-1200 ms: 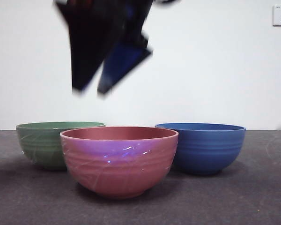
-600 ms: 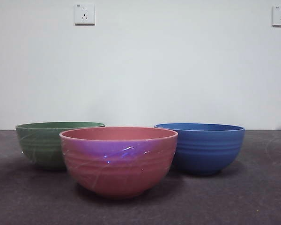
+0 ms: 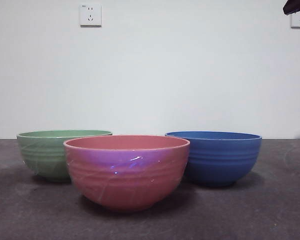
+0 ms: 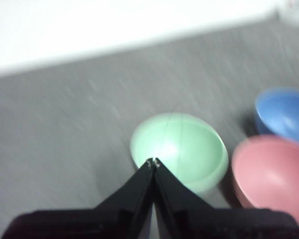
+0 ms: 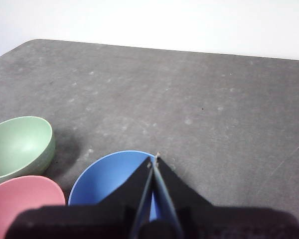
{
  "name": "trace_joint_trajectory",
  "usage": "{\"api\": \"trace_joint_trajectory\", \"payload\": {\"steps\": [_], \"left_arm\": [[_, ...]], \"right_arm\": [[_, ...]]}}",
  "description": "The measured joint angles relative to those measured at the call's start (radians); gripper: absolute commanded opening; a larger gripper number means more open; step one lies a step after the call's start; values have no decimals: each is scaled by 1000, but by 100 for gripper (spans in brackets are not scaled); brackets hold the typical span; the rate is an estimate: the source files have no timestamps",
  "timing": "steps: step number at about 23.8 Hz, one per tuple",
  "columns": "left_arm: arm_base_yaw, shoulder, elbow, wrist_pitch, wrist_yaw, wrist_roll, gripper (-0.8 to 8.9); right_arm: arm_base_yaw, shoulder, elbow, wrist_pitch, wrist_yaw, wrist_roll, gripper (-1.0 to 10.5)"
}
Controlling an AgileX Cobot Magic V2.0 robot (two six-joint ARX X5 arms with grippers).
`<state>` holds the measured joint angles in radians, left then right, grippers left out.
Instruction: Pick up the green bowl on the top,put the green bowl on the left,pick up the red bowl in the middle,put the red bowl on the right
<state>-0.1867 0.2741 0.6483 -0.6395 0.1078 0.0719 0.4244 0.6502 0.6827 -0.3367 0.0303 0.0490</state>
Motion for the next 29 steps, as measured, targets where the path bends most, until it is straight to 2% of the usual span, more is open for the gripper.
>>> {"api": "trace_joint_trajectory", "payload": {"steps": [5,12,29], "left_arm": [[132,-149,-113,169,0,14,-3],[193,-199,-356,315,6,-2,-3],[198,-269,-592,341,0,-146,-3]], "right_arm": [[0,-1,0,0,0,0,4],[0,-1,0,0,0,0,5],[0,-1,0,-1,0,0,4]]}}
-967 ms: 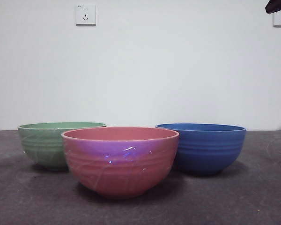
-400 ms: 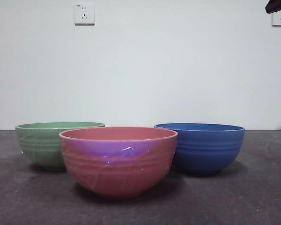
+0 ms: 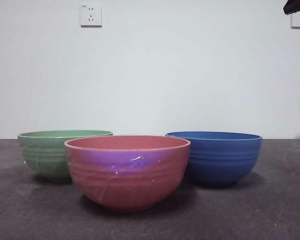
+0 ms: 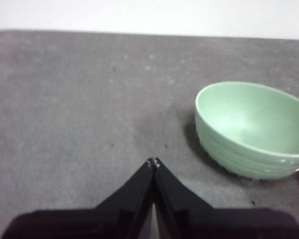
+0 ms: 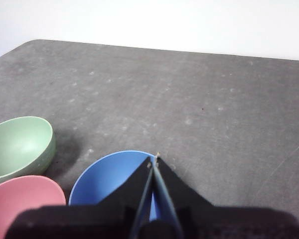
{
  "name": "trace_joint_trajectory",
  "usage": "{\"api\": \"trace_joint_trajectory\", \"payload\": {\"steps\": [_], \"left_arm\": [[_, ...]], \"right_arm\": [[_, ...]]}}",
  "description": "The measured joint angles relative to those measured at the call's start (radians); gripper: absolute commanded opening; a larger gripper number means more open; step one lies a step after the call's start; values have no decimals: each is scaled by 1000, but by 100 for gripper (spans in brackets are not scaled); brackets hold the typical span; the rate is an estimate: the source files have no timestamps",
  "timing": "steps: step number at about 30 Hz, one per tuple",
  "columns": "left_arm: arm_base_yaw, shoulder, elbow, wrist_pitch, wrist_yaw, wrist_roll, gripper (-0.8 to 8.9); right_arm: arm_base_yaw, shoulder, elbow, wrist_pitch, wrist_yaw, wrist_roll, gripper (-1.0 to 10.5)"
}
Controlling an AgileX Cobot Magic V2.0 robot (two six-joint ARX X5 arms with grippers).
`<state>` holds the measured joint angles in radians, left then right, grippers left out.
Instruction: Pick up the green bowl on the top,put the green bowl on the left,pick up the red bowl in the middle,put the red bowl on the right
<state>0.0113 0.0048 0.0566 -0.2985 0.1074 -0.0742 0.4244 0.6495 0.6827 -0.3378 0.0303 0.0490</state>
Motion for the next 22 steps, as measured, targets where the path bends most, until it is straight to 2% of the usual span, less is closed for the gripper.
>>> {"api": "trace_joint_trajectory", "payload": {"steps": [7,22], "left_arm": [[0,0,-5,16,0,-43,-3],[0,0,-5,16,0,-50,-3]], "right_arm": [[0,0,0,-7,0,0,4],[0,0,0,-13,0,0,4]]}}
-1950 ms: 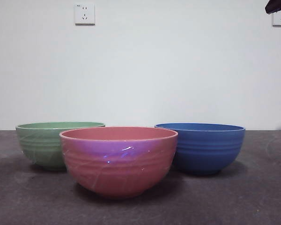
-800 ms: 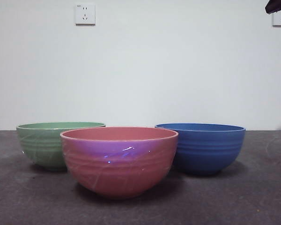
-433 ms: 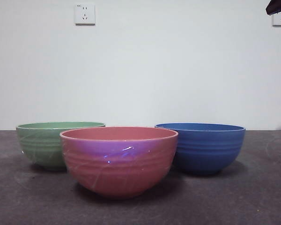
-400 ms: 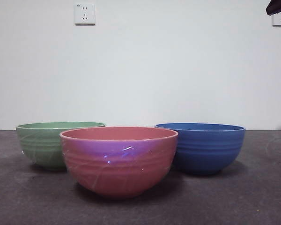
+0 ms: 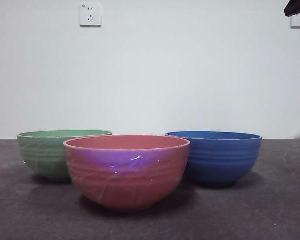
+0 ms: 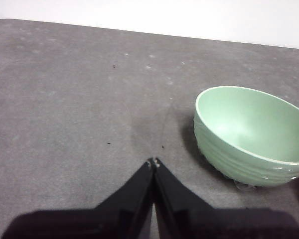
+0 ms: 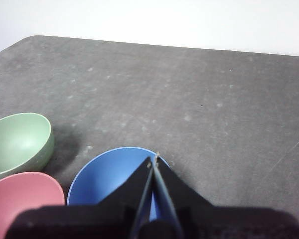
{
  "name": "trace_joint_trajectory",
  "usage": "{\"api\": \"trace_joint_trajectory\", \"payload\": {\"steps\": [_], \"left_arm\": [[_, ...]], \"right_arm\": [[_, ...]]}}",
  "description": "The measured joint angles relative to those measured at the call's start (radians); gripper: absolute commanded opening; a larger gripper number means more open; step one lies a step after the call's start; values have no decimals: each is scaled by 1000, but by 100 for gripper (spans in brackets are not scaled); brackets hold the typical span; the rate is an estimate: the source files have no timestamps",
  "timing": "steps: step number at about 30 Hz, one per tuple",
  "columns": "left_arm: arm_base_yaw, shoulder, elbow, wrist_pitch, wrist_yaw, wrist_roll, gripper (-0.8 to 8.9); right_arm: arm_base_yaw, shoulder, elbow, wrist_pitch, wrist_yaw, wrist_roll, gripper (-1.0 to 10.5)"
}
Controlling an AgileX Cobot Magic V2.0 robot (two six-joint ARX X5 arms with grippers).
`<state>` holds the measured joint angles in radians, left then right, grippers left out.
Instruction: Pick up the green bowl on the top,put the green bowl on the left,pick up the red bowl in the middle,put the red bowl on the right
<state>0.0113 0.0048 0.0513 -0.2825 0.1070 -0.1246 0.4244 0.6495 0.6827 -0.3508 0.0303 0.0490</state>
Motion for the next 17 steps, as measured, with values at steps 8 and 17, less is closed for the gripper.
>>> {"api": "trace_joint_trajectory", "payload": {"steps": [8,17], "left_arm": [[0,0,0,0,0,0,-3],[0,0,0,0,0,0,-3]], "right_arm": [[2,-1,0,9,53,-20,1],[-146,-274,-139,-68,25,-101,1]]}}
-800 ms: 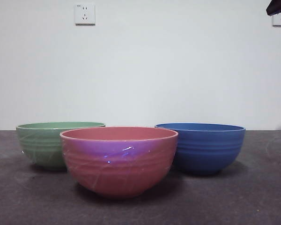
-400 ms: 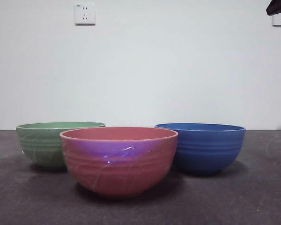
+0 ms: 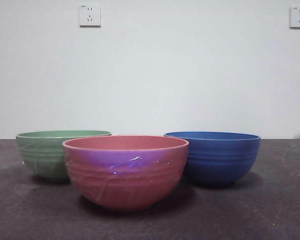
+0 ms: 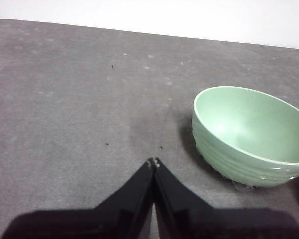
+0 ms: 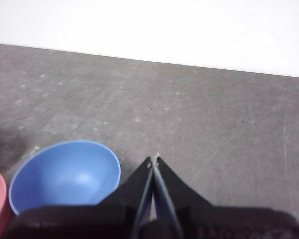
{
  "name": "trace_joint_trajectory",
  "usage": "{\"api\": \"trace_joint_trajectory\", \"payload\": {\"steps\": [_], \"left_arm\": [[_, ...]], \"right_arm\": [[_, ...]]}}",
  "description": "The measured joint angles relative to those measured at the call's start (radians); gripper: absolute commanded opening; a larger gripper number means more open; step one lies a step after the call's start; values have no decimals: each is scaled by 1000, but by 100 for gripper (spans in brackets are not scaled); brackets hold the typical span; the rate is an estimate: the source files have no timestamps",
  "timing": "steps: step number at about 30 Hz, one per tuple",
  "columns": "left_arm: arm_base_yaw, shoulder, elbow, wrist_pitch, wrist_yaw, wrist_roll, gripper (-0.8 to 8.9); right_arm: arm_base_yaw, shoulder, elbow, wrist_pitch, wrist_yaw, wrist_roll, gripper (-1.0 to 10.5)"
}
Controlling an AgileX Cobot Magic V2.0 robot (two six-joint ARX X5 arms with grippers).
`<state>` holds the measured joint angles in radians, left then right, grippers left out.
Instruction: Pick up the green bowl on the top,put the green bowl on the left,pick up the red bowl in the middle,put the red bowl on the right
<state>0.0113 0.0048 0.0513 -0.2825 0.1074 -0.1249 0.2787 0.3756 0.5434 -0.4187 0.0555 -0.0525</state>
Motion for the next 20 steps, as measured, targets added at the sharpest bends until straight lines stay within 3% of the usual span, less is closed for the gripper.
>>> {"api": "trace_joint_trajectory", "payload": {"steps": [7,13,20], "left_arm": [[0,0,0,0,0,0,-3],[0,0,0,0,0,0,-3],[0,0,0,0,0,0,-3]], "right_arm": [[-139,-235,-269,40,-126,0,1],[-161,-321,-438,156,-134,4,1],[-161,-339,-502,180,-134,8,1]]}}
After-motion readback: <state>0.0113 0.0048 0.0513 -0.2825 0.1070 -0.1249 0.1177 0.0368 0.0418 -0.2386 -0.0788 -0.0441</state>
